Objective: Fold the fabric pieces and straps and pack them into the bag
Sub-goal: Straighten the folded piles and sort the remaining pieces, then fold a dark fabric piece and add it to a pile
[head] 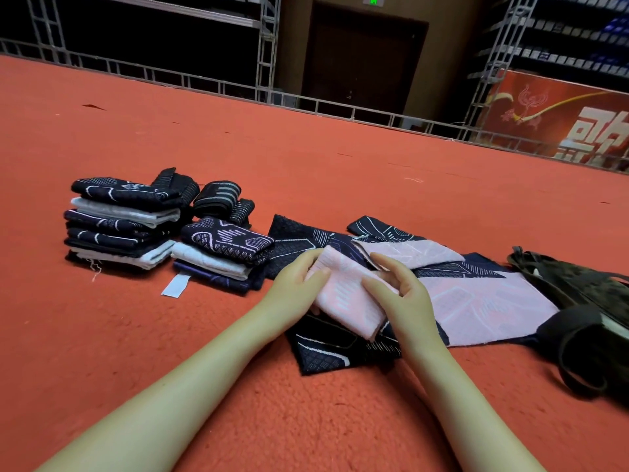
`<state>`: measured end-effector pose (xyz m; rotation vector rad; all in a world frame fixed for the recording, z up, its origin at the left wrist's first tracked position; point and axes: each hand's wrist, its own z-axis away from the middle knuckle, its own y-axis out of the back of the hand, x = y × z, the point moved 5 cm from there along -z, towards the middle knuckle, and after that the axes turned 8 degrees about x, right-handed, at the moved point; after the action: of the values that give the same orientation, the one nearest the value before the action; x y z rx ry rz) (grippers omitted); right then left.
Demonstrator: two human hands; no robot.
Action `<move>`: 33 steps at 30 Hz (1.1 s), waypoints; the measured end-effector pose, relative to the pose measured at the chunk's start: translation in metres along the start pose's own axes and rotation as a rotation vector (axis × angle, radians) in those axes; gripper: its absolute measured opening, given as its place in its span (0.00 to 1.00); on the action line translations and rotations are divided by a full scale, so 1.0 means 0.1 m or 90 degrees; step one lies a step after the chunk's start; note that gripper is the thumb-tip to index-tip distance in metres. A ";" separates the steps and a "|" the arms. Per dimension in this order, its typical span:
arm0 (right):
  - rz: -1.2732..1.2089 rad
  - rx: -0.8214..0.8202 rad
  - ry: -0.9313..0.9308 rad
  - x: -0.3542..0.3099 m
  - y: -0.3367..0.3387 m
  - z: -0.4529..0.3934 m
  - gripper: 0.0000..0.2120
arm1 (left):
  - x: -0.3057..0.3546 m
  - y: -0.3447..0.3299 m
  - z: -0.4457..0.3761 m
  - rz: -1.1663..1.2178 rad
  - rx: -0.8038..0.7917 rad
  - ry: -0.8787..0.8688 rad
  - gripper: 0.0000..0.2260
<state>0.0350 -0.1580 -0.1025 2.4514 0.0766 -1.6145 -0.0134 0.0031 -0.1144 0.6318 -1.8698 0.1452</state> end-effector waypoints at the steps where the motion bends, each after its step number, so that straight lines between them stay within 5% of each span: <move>1: -0.004 -0.004 -0.023 0.05 -0.01 -0.01 0.15 | 0.01 0.03 -0.01 0.001 0.034 -0.005 0.13; 7: -0.111 -0.073 -0.155 0.25 -0.24 0.12 0.19 | 0.10 0.29 -0.07 -0.034 0.191 -0.065 0.15; 13: -0.084 -0.073 -0.046 -0.34 -0.91 -0.19 0.11 | 0.15 0.92 -0.22 0.001 0.406 -0.082 0.14; 17: 0.021 -0.090 -0.040 -0.52 -1.56 -0.48 0.12 | -0.12 1.35 -0.22 -0.038 0.546 0.018 0.17; 22: 0.275 -0.175 -0.081 -0.14 -1.94 -0.46 0.09 | -0.47 1.42 -0.28 -0.289 0.481 0.106 0.21; 29: 0.415 -0.121 0.105 -0.08 -1.29 -0.30 0.12 | -0.30 1.29 -0.28 -0.457 0.432 0.008 0.15; 33: 0.524 -0.061 0.118 0.19 -0.61 -0.28 0.09 | -0.16 1.10 -0.27 -0.513 0.371 -0.076 0.12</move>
<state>0.0586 -0.0939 -0.1181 2.1034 -0.7095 -0.9899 -0.0410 0.1131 -0.0972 1.7716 -1.5381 0.1195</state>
